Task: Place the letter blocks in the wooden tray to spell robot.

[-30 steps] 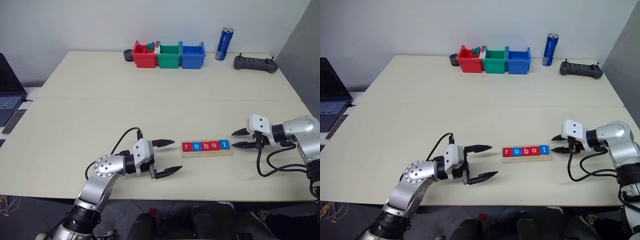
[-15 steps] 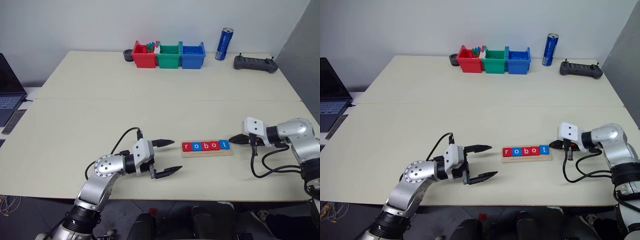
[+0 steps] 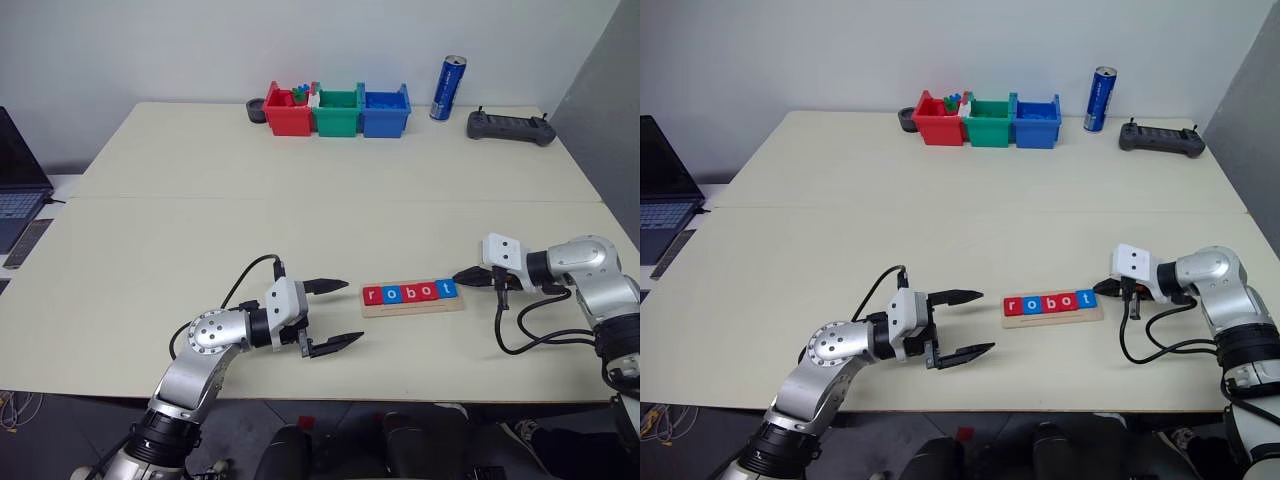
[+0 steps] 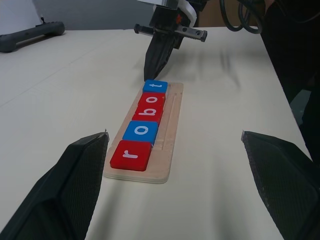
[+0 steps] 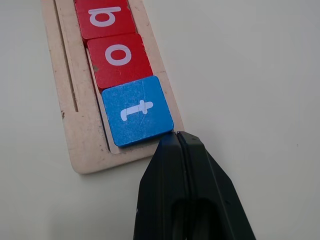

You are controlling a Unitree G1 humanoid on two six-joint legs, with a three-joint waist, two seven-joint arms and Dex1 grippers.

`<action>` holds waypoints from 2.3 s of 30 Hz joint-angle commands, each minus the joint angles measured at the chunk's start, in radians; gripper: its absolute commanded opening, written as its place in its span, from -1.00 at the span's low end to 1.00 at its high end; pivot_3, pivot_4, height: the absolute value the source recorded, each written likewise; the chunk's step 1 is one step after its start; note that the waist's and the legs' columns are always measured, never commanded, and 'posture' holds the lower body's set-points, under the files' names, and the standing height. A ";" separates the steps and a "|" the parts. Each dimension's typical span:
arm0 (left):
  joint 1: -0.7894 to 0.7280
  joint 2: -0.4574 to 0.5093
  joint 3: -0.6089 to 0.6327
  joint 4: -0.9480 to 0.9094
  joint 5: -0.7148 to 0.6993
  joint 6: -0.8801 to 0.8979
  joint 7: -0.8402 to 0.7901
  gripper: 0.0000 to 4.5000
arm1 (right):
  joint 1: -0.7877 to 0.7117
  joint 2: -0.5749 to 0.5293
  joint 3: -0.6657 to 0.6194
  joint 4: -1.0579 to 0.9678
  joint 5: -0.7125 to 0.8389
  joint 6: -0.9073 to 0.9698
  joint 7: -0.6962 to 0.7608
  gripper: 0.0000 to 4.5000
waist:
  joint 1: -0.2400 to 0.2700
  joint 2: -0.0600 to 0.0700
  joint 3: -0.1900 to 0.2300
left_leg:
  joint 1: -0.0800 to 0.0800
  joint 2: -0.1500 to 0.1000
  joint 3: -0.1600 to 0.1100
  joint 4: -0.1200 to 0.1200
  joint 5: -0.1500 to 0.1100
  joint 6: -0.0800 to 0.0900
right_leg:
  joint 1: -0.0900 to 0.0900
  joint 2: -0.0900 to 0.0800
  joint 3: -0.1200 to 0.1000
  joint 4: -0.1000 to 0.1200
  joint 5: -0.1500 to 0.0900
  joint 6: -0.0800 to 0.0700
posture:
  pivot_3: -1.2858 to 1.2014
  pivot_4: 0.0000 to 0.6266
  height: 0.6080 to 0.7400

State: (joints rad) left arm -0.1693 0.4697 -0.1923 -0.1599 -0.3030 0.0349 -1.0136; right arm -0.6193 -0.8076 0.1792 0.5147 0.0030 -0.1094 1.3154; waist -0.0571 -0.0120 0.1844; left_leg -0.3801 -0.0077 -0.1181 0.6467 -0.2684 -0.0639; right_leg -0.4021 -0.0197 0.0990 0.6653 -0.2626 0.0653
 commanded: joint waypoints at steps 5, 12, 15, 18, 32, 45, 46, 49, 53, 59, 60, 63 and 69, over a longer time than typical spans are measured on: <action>-0.007 0.006 0.010 -0.024 -0.003 -0.013 0.002 1.00 | -0.016 -0.008 -0.007 -0.034 0.006 -0.002 0.020 -0.99 | 0.000 0.000 0.000 | 0.000 0.000 0.000 0.000 0.000 0.000 | 0.000 0.000 0.000 0.000 0.000 0.000 | 0.03 -0.52 1.00; -0.003 0.005 0.011 -0.029 -0.004 -0.012 0.006 1.00 | -0.030 -0.012 -0.007 -0.018 -0.001 -0.009 0.025 -0.99 | 0.000 0.000 0.000 | 0.000 0.000 0.000 0.000 0.000 0.000 | 0.000 0.000 0.000 0.000 0.000 0.000 | 0.03 -0.52 1.00; 0.001 0.006 0.014 -0.030 -0.003 -0.014 0.008 1.00 | -0.039 -0.016 -0.006 -0.009 -0.005 -0.013 0.029 -0.99 | 0.000 0.000 0.000 | 0.000 0.000 0.000 0.000 0.000 0.000 | 0.000 0.000 0.000 0.000 0.000 0.000 | 0.03 -0.52 1.00; 0.003 0.008 0.018 -0.029 -0.002 -0.017 0.011 1.00 | -0.046 -0.020 -0.007 0.000 -0.007 -0.018 0.032 -0.99 | 0.000 0.000 0.000 | 0.000 0.000 0.000 0.000 0.000 0.000 | 0.000 0.000 0.000 0.000 0.000 0.000 | 0.03 -0.52 1.00; -0.005 0.004 0.018 -0.028 -0.006 -0.018 0.024 1.00 | -0.048 -0.024 -0.013 0.005 -0.014 -0.023 0.037 -0.99 | 0.000 0.000 0.000 | 0.000 0.000 0.000 0.000 0.000 0.000 | 0.000 0.000 0.000 0.000 0.000 0.000 | 0.03 -0.52 1.00; 0.001 0.005 0.021 -0.042 -0.011 -0.013 0.027 1.00 | -0.067 -0.018 -0.017 0.017 -0.013 -0.027 0.034 -0.99 | 0.000 0.000 0.000 | 0.000 0.000 0.000 0.000 0.000 0.000 | 0.000 0.000 0.000 0.000 0.000 0.000 | 0.03 -0.52 1.00; 0.000 0.004 0.021 -0.043 -0.012 -0.011 0.028 1.00 | -0.070 -0.017 -0.020 0.018 -0.009 -0.024 0.033 -0.99 | 0.000 0.000 0.000 | 0.000 0.000 0.000 0.000 0.000 0.000 | 0.000 0.000 0.000 0.000 0.000 0.000 | 0.03 -0.52 1.00; 0.000 0.004 0.020 -0.043 -0.012 -0.010 0.030 1.00 | -0.075 -0.004 -0.037 0.007 0.025 -0.007 0.040 -0.99 | 0.000 0.000 0.000 | 0.000 0.000 0.000 0.000 0.000 0.000 | 0.000 0.000 0.000 0.000 0.000 0.000 | 0.03 -0.52 1.00; 0.003 0.005 0.020 -0.046 -0.014 -0.008 0.029 1.00 | -0.085 0.013 -0.053 -0.004 0.055 0.011 0.026 -0.99 | 0.000 0.000 0.000 | 0.000 0.000 0.000 0.000 0.000 0.000 | 0.000 0.000 0.000 0.000 0.000 0.000 | 0.03 -0.52 1.00; -0.009 0.003 0.021 -0.039 -0.011 -0.007 0.032 1.00 | -0.086 0.024 -0.042 0.014 0.045 -0.010 0.008 -0.99 | 0.000 0.000 0.000 | 0.000 0.000 0.000 0.000 0.000 0.000 | 0.000 0.000 0.000 0.000 0.000 0.000 | 0.03 -0.52 1.00; -0.010 0.004 0.023 -0.039 -0.011 -0.006 0.033 1.00 | -0.084 0.025 -0.039 0.012 0.043 -0.013 0.006 -0.99 | 0.000 0.000 0.000 | 0.000 0.000 0.000 0.000 0.000 0.000 | 0.000 0.000 0.000 0.000 0.000 0.000 | 0.03 -0.52 1.00; 0.000 0.009 0.026 -0.046 -0.013 -0.004 0.033 1.00 | -0.078 0.035 -0.027 0.010 0.033 -0.026 -0.002 -0.99 | 0.000 0.000 0.000 | 0.000 0.000 0.000 0.000 0.000 0.000 | 0.000 0.000 0.000 0.000 0.000 0.000 | 0.03 -0.52 1.00; -0.010 0.015 0.025 -0.042 -0.016 0.002 0.029 1.00 | -0.063 0.055 -0.008 0.002 0.021 -0.043 -0.007 -0.99 | 0.000 0.000 0.000 | 0.000 0.000 0.000 0.000 0.000 0.000 | 0.000 0.000 0.000 0.000 0.000 0.000 | 0.03 -0.52 1.00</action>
State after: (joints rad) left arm -0.1677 0.4788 -0.1876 -0.1616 -0.3059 0.0383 -0.9889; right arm -0.6816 -0.7523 0.1784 0.5363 0.0225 -0.1338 1.3080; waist -0.0570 -0.0119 0.1843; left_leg -0.3803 -0.0077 -0.1182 0.6467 -0.2684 -0.0639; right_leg -0.4023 -0.0197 0.0990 0.6654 -0.2626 0.0652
